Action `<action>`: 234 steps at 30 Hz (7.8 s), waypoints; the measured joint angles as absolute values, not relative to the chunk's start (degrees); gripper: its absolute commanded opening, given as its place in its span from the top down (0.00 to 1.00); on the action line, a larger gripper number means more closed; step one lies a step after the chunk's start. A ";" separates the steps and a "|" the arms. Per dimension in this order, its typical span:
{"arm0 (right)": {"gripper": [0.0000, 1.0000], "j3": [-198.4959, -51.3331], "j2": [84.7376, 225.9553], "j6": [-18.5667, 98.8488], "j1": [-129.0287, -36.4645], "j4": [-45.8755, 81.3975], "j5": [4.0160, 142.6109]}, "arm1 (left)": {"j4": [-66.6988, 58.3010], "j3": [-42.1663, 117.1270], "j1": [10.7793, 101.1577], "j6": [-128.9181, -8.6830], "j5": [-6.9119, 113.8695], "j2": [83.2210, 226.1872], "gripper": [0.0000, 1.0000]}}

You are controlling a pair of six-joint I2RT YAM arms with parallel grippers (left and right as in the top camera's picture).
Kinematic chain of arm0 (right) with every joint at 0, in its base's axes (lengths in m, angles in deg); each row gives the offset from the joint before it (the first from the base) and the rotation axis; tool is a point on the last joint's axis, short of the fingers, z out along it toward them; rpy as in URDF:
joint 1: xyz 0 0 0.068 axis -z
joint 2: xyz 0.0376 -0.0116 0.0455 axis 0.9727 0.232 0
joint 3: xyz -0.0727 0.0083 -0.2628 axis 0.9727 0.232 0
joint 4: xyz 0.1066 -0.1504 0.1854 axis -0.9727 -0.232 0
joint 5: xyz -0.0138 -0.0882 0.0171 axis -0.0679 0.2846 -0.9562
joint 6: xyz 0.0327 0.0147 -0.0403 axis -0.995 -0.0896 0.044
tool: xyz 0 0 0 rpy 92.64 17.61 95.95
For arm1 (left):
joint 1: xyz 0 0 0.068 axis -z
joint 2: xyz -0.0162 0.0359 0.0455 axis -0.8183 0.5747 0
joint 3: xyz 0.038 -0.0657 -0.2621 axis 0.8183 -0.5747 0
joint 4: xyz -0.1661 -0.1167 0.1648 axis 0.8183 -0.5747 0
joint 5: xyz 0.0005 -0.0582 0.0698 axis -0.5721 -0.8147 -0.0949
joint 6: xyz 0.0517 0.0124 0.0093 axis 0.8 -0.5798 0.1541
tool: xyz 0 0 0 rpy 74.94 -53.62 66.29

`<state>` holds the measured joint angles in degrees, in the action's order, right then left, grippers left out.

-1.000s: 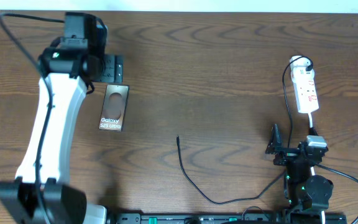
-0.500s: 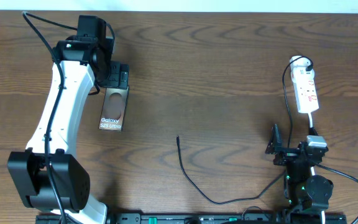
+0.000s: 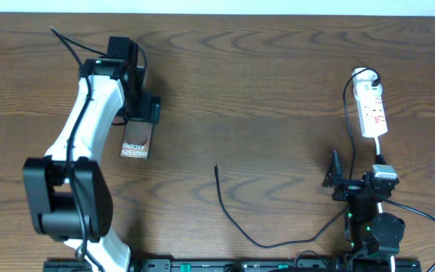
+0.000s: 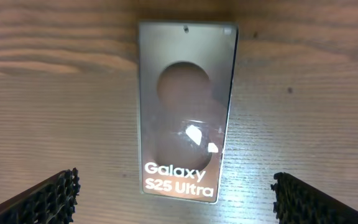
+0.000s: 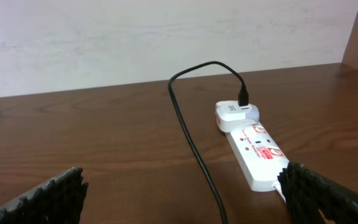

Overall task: Plug charger to phone and switch on socket
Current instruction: 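Move the left gripper over the boxed Galaxy phone, then lower the left gripper and close it on the phone box, then lift the phone box with the left gripper and tilt it upright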

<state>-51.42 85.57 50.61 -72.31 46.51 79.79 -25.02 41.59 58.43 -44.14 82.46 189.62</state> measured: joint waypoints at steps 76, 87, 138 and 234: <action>0.01 -51.42 85.57 50.61 -72.31 46.51 79.79 | -14.44 34.70 54.49 -42.58 75.40 196.75 0.02; 0.01 -51.42 85.57 50.61 -72.31 46.51 79.79 | -14.48 34.70 54.49 -42.58 75.40 196.75 0.02; 0.01 -51.42 85.57 50.61 -72.31 46.51 79.79 | -9.06 30.66 54.49 -42.58 77.32 196.64 0.03; 0.01 -51.42 85.57 50.61 -72.31 46.51 79.79 | -7.53 30.05 54.49 -42.12 77.35 196.22 0.32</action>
<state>-51.42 85.57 50.61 -72.31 46.51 79.79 -7.53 30.05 54.49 -42.12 77.35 196.22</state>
